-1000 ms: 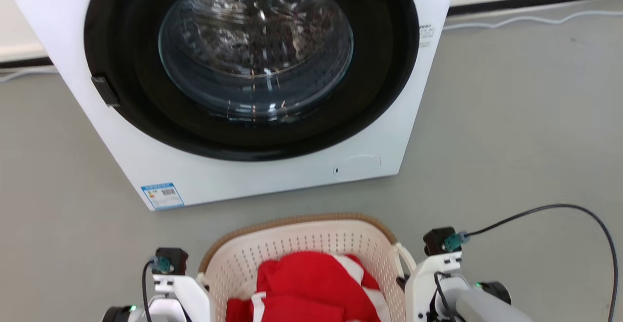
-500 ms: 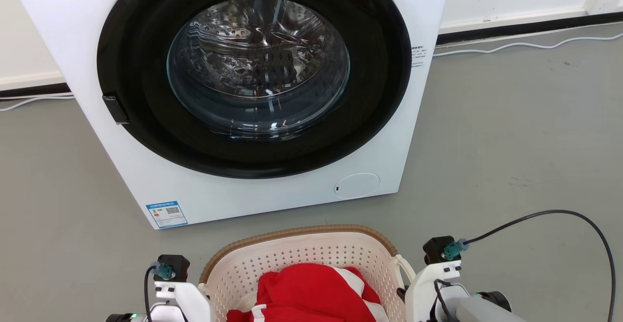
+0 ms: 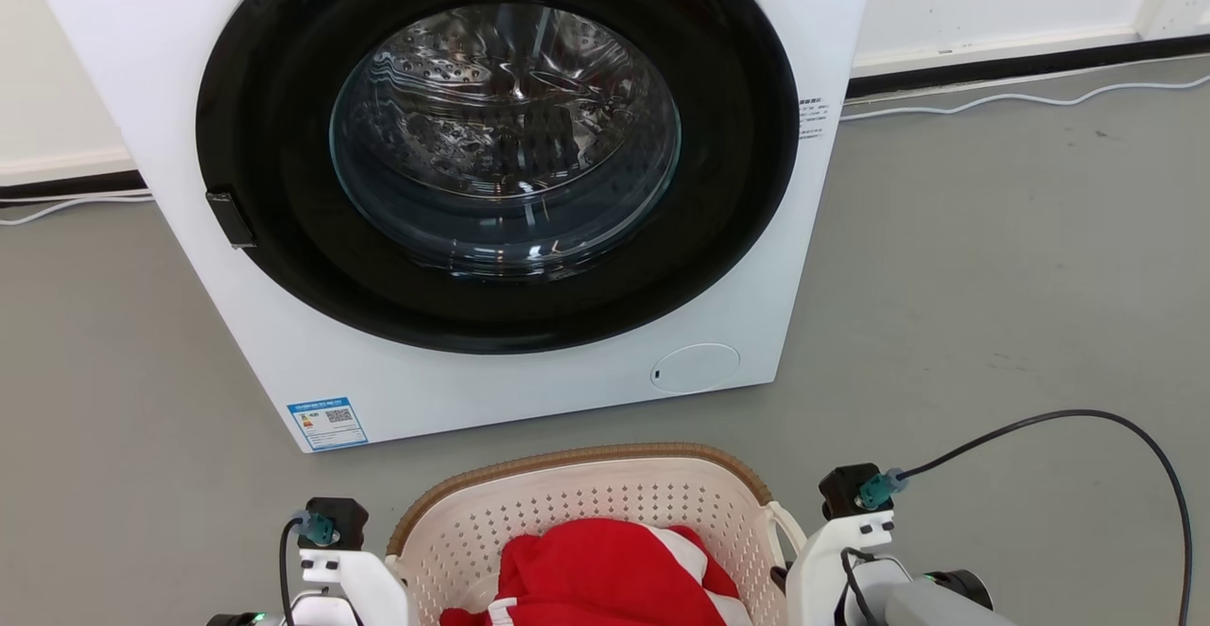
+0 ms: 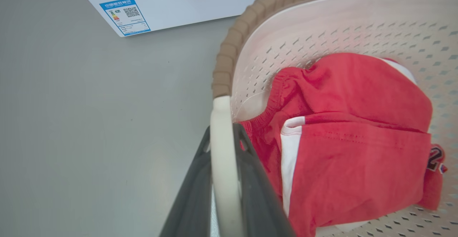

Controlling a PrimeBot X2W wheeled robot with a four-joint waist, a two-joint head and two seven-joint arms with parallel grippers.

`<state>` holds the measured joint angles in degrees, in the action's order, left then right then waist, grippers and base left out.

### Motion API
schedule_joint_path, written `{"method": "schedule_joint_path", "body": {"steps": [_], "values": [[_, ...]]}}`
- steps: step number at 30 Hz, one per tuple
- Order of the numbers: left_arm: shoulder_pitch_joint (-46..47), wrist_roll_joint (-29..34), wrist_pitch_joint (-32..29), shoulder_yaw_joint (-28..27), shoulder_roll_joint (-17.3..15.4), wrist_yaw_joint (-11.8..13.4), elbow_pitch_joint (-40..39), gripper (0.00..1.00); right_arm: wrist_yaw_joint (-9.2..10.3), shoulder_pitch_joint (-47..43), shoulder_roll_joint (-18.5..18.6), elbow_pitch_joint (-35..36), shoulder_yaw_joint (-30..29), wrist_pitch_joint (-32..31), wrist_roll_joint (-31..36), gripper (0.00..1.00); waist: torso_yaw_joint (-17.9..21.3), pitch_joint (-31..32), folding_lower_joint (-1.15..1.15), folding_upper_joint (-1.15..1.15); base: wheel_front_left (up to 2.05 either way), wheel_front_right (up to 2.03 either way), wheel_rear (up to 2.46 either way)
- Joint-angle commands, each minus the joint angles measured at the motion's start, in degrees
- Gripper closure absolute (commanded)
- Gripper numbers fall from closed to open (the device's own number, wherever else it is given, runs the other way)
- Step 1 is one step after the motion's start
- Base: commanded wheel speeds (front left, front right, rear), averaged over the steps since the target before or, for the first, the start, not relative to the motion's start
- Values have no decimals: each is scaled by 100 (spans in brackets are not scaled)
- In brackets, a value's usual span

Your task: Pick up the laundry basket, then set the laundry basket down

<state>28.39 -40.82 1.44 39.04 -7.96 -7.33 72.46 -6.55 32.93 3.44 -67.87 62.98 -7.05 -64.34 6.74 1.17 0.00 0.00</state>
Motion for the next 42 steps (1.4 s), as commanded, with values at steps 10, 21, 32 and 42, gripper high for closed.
{"method": "schedule_joint_path", "body": {"steps": [10,21,32,42], "values": [[117,-99,78,11,-184,-15,-50,100,-94,162,-57,64,184,69,-169,100,15,16,0,0,0,0,0],[171,-219,94,109,-202,-15,-16,100,-94,227,-57,58,330,114,-344,100,24,-35,0,0,0,0,0],[511,-223,380,165,-194,-15,17,100,-94,489,-57,122,415,615,-427,100,34,-521,0,0,0,0,0],[1095,-146,803,199,-266,9,34,100,-94,1028,-57,69,397,1189,-477,100,10,-1501,0,0,0,0,0]]}}
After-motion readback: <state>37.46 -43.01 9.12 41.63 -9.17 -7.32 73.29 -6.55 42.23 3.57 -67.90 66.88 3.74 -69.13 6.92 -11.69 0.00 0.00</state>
